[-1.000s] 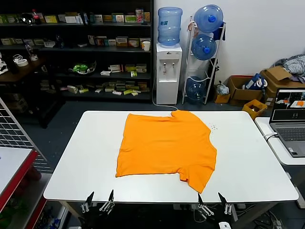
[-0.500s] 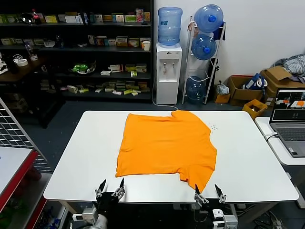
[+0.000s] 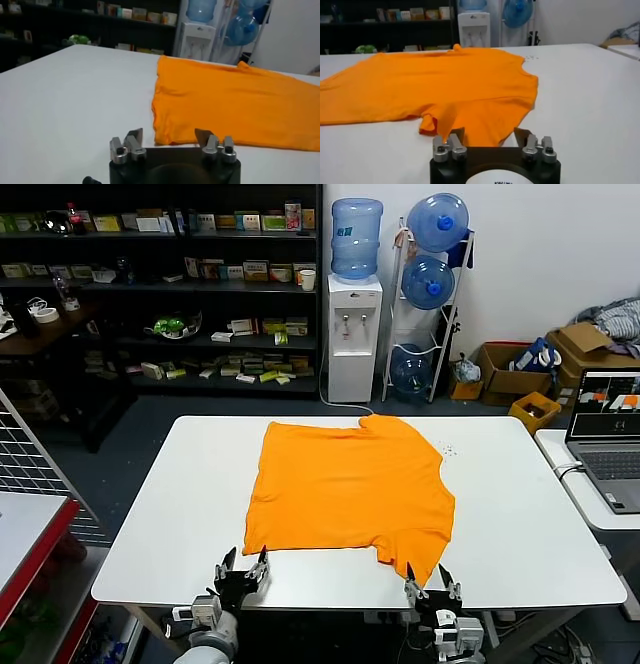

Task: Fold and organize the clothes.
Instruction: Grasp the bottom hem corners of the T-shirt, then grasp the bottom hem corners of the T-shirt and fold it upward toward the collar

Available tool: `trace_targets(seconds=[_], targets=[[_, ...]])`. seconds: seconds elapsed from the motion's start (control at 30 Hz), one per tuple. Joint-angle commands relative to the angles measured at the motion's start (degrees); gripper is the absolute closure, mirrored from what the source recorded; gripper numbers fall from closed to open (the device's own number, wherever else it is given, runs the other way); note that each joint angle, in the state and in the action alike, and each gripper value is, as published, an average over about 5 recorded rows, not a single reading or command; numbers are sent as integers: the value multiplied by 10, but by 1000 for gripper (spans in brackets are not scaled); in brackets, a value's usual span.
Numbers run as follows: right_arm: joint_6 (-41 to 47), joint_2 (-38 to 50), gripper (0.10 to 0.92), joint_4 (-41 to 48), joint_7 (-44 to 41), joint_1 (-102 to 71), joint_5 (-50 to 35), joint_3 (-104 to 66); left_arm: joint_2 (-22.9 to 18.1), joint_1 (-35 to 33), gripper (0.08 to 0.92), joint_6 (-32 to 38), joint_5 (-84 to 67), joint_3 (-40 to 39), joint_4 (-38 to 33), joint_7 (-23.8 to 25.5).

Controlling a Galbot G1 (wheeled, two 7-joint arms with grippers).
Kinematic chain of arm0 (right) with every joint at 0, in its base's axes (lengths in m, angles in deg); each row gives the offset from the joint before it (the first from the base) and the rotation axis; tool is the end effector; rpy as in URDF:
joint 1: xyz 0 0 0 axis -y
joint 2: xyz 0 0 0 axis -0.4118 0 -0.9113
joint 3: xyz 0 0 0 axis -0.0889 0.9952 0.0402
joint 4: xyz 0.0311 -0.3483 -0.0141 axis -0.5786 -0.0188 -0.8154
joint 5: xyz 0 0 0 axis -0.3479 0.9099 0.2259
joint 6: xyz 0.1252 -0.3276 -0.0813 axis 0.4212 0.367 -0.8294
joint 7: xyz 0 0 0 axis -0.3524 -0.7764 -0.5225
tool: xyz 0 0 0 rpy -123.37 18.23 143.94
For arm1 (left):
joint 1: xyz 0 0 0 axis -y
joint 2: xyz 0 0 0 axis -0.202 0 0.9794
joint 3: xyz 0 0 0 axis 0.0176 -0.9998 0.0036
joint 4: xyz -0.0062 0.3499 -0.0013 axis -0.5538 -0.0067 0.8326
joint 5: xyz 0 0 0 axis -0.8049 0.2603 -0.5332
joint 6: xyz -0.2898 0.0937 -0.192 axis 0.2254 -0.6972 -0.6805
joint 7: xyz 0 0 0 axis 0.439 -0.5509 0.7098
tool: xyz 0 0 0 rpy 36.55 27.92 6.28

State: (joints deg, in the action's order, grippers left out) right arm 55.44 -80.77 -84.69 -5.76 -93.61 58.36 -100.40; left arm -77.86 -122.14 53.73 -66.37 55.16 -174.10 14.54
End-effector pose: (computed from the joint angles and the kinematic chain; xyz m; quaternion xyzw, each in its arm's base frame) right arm 0.1851 -0.0126 -0.3976 -0.0075 -0.9755 -0.0227 0.2187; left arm 0.2197 -0.0115 -0.3991 -0.0199 -0.9789 0.0611 0.1940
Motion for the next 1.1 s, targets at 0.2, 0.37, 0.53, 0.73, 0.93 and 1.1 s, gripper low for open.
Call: trace_targets(seconds=[0.2, 0.37, 0.53, 0.73, 0.93, 1.1], targets=[[3, -1, 606, 14, 1, 10, -2, 0, -4, 24, 472, -4, 3, -8, 28, -7], [-3, 0, 762, 4, 2, 4, -2, 0, -3, 18, 611, -3, 3, -7, 19, -9], [-9, 6, 879, -26, 10, -17, -3, 1, 1, 5, 758, -2, 2, -8, -1, -12], [-21, 20, 902, -86, 31, -73, -16, 3, 17, -43, 898, 1, -4, -7, -56, -20], [-54, 47, 902, -138, 52, -165, -15, 11, 38, -117, 905, 11, -4, -10, -123, -42], [-88, 79, 902, -160, 65, -235, -18, 2, 53, -177, 905, 23, -1, -8, -162, -54]])
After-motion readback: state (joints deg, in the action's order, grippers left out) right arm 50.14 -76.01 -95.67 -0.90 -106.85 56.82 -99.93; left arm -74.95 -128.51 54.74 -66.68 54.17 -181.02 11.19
